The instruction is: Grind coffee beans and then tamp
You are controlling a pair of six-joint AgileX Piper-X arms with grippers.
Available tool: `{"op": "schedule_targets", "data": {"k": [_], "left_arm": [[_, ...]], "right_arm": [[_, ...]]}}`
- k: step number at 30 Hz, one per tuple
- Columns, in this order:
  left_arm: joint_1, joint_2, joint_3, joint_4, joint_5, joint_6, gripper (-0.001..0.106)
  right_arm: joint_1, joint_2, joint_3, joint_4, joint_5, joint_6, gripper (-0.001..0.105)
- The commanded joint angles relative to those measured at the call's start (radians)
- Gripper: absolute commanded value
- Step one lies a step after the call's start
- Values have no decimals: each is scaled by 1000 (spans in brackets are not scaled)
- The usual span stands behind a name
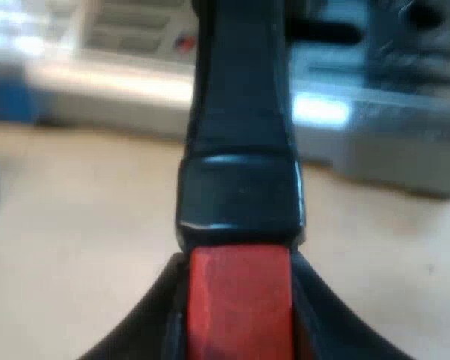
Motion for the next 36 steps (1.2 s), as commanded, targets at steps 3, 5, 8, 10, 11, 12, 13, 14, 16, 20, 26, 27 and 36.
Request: {"op": "schedule_targets", "data": {"k": [3,5,8,10,11,12,13,14,16,20,26,27,36], "left_arm": [[-5,-6,-5,-8,-10,-2,87],[-5,-6,-5,-8,-10,-2,87],[-5,-6,-5,-8,-10,-2,87],[-5,-6,-5,-8,-10,-2,87],[-5,-6,-5,-8,-10,-2,87],[-5,-6,-5,-8,-10,-2,87],[-5,-6,-5,-8,-10,-2,87],[-5,-6,-10,-5,-10,-8,87],[-5,-6,-26,11,-10,-11,87],[-5,-6,-87,62,-10,-10,87],[-5,-9,-166,121,-10,-10,87],[-5,-9,-172,129,-10,-10,87],[-5,-10,-224,228,-10,-10,87]], "right_arm": [[63,-20,-11,14,69,-4,0],[82,-31,-11,27,99,1,0],[110,-65,-11,79,117,16,0],[122,-86,-11,118,121,18,0],[129,-103,-11,139,121,18,0],[135,-117,-11,154,121,18,0],[137,-129,-11,168,121,18,0],[144,-144,-11,186,118,18,0],[154,-173,-11,216,113,9,0],[188,-233,-11,289,101,-9,0],[242,-312,-11,347,60,-81,0],[249,-324,-11,354,60,-94,0],[260,-442,21,409,-31,-242,0]]}}
